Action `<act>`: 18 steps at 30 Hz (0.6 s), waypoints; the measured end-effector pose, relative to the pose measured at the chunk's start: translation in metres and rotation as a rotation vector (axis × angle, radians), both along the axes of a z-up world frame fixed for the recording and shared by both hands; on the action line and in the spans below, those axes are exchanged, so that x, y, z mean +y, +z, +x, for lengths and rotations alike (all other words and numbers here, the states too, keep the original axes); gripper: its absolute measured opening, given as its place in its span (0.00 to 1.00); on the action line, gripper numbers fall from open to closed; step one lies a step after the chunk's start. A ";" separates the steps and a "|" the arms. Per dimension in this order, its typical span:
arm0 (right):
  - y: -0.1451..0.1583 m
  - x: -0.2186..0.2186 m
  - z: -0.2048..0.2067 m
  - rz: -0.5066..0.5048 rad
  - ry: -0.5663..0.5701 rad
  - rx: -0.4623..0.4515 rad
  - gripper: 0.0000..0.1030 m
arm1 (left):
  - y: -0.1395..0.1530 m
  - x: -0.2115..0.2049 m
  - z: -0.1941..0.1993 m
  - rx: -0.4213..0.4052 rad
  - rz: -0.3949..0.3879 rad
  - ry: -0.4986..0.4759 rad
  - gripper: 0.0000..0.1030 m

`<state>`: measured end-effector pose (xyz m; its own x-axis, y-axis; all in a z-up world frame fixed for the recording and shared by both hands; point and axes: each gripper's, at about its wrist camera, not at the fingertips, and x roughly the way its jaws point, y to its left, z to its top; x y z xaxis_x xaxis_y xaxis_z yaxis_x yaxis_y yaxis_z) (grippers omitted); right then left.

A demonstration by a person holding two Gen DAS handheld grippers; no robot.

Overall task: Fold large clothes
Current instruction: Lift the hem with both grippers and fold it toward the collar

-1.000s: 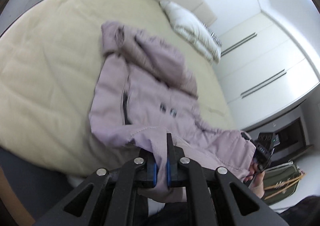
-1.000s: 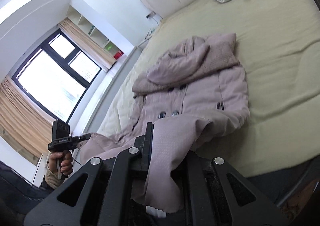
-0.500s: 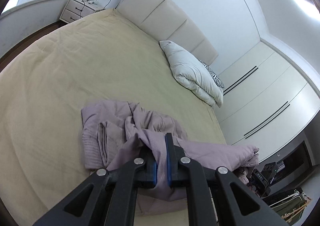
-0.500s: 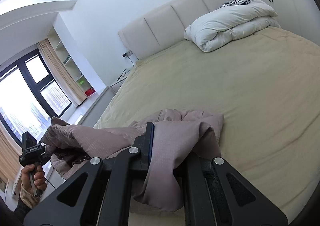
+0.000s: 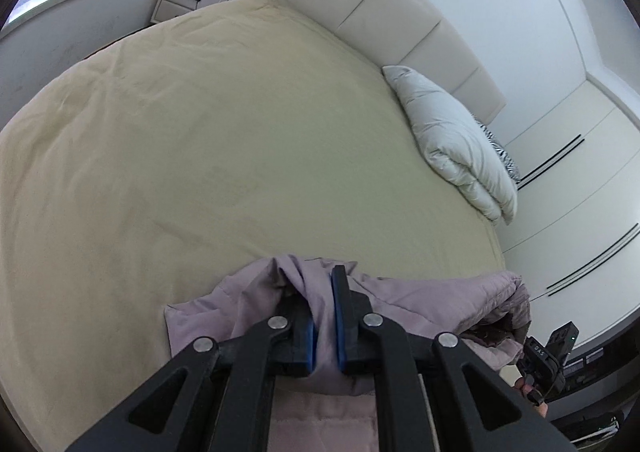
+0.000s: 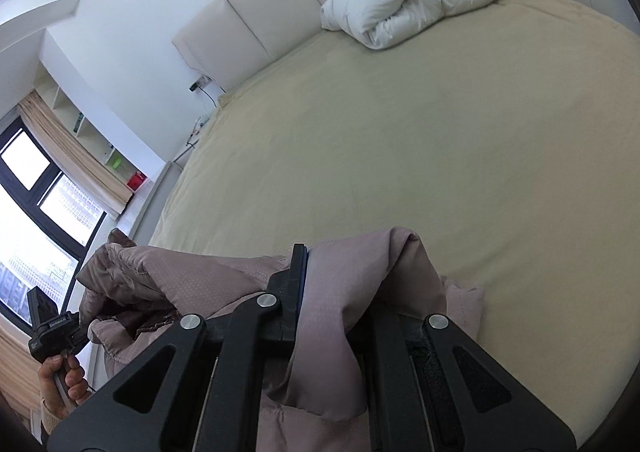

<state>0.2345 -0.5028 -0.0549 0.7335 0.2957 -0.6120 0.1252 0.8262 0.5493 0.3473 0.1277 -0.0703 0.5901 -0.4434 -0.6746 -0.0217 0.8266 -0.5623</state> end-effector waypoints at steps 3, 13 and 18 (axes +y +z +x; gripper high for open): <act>-0.042 0.007 0.031 0.008 0.002 0.064 0.08 | -0.038 0.000 0.012 0.059 0.008 0.021 0.14; -0.066 0.008 0.025 0.148 0.010 -0.048 0.21 | -0.006 0.014 -0.030 -0.045 -0.035 0.104 0.61; -0.051 0.016 0.009 0.212 -0.025 -0.089 0.85 | 0.044 -0.007 -0.071 -0.182 0.036 0.070 0.62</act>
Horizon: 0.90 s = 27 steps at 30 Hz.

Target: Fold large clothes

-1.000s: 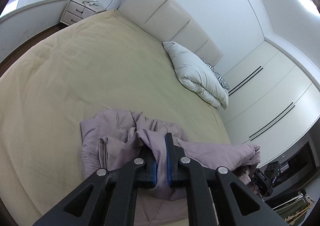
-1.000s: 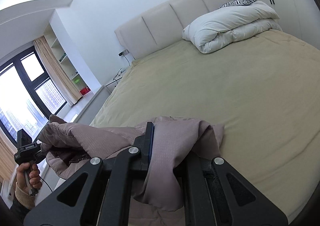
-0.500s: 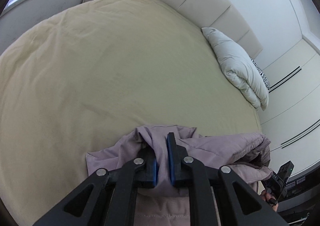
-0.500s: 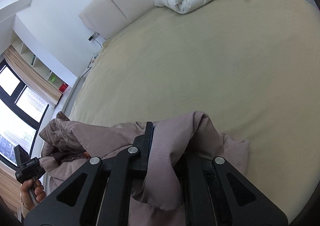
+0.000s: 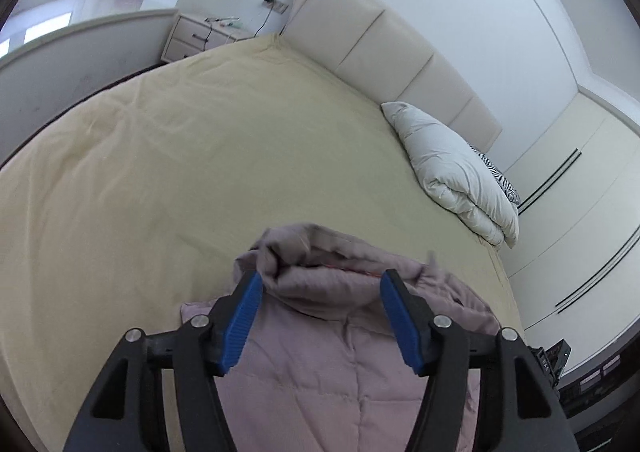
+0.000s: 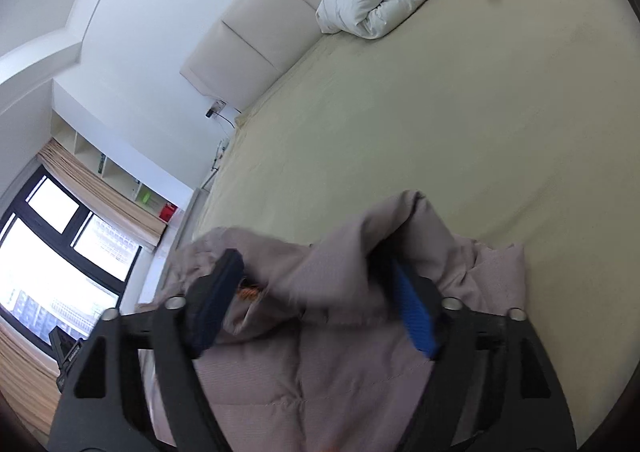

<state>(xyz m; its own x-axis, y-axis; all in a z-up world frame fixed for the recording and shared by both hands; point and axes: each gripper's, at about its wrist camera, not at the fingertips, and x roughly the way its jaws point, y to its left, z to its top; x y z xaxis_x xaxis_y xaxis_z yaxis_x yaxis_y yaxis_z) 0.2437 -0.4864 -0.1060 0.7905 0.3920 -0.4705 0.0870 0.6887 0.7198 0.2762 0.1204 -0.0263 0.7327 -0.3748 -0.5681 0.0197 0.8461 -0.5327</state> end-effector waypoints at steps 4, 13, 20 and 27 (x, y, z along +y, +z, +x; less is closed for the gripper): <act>0.016 0.030 -0.008 -0.092 0.069 0.072 0.87 | 0.017 -0.047 -0.018 -0.072 0.161 -0.083 0.67; 0.039 0.161 0.004 -0.514 0.315 0.109 0.72 | -0.026 -0.122 0.010 -0.028 0.423 -0.182 0.67; -0.015 0.180 0.041 -0.573 0.301 0.220 0.67 | -0.081 -0.118 0.051 0.074 0.486 -0.156 0.67; -0.042 0.192 0.070 -0.623 0.287 0.241 0.67 | -0.102 -0.122 0.085 0.116 0.497 -0.138 0.71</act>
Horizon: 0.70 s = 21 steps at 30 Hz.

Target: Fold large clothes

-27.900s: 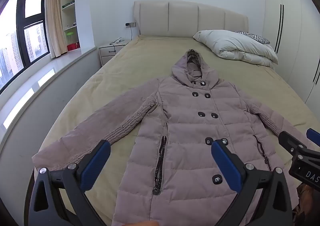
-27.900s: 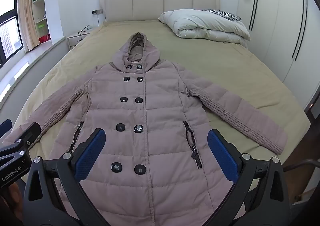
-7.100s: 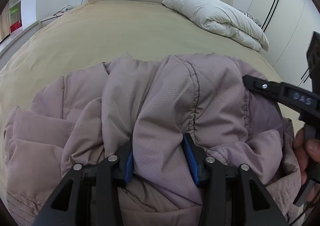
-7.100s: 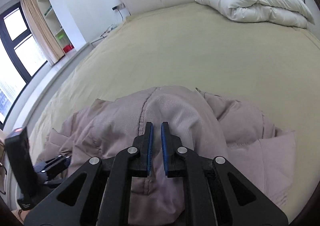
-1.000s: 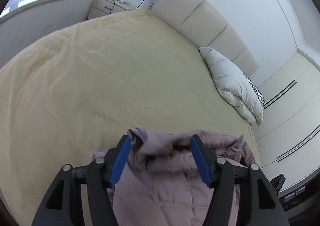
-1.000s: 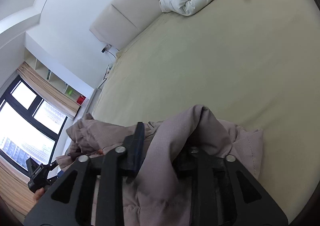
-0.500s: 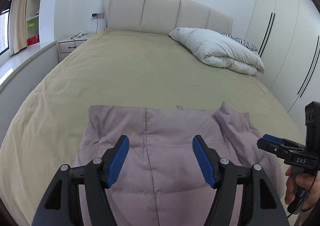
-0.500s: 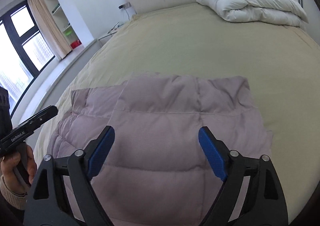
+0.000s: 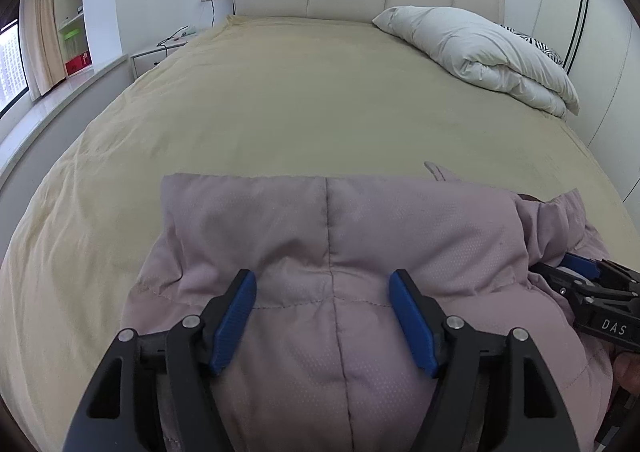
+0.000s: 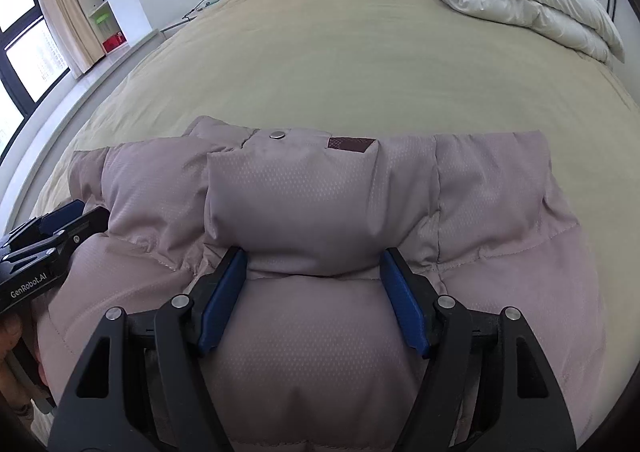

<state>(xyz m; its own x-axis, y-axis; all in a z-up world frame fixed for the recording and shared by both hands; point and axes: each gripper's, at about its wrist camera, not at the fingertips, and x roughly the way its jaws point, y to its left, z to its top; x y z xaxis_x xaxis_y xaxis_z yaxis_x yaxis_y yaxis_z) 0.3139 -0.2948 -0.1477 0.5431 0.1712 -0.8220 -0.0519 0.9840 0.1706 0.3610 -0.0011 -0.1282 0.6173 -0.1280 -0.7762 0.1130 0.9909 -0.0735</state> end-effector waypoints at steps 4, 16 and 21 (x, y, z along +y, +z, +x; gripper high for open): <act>-0.012 0.003 0.012 0.025 -0.010 -0.005 0.67 | -0.010 0.002 0.007 0.004 -0.018 0.008 0.72; -0.031 -0.006 0.001 0.027 -0.011 -0.071 0.67 | -0.022 -0.006 0.006 -0.010 0.016 0.010 0.73; -0.032 0.003 -0.004 0.002 -0.018 -0.089 0.67 | -0.023 -0.009 0.006 -0.010 0.031 0.012 0.73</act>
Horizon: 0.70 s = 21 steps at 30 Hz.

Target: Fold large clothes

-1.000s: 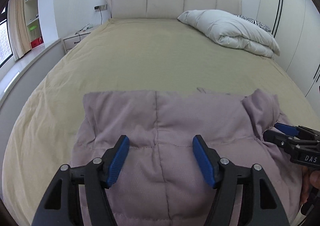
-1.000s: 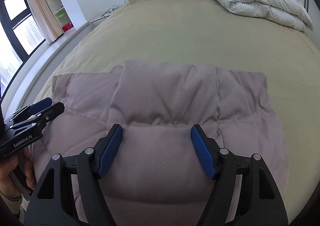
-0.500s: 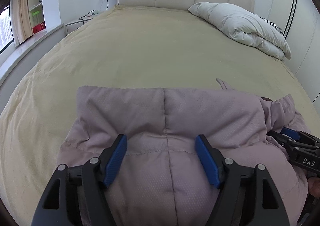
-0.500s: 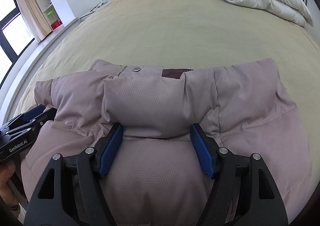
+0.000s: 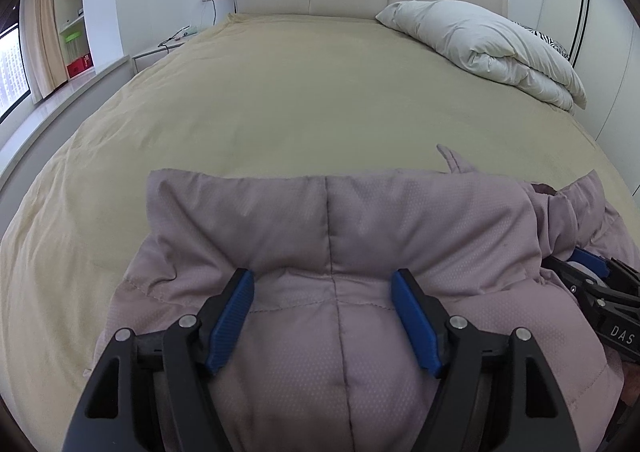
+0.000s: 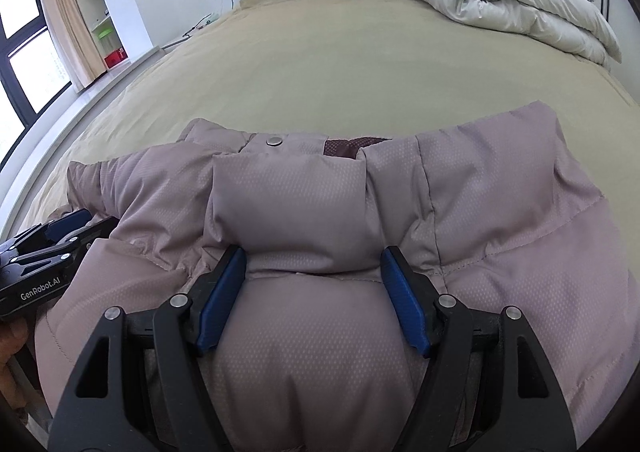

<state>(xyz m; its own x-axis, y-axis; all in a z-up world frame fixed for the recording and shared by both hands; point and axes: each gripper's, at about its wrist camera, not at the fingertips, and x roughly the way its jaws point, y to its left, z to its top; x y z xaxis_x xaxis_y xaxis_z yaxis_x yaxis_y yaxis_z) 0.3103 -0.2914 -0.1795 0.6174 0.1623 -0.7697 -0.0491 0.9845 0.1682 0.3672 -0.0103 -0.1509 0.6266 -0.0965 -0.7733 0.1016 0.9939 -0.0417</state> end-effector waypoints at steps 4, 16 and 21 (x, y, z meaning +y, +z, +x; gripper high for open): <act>-0.002 0.004 -0.004 -0.013 -0.002 -0.006 0.67 | 0.005 0.001 0.002 0.030 -0.022 0.000 0.72; 0.038 -0.058 -0.060 -0.003 -0.116 -0.045 0.68 | 0.037 -0.047 -0.066 -0.055 0.010 -0.102 0.72; 0.009 -0.063 -0.063 -0.004 -0.127 -0.010 0.69 | 0.022 -0.044 -0.063 -0.061 0.001 -0.112 0.75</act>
<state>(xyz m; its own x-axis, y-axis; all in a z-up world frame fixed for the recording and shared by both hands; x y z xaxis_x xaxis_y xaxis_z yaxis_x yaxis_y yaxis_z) 0.2471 -0.3541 -0.1700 0.6401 0.0795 -0.7641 0.0740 0.9836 0.1644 0.3045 -0.0543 -0.1291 0.6575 -0.1679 -0.7345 0.2148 0.9762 -0.0310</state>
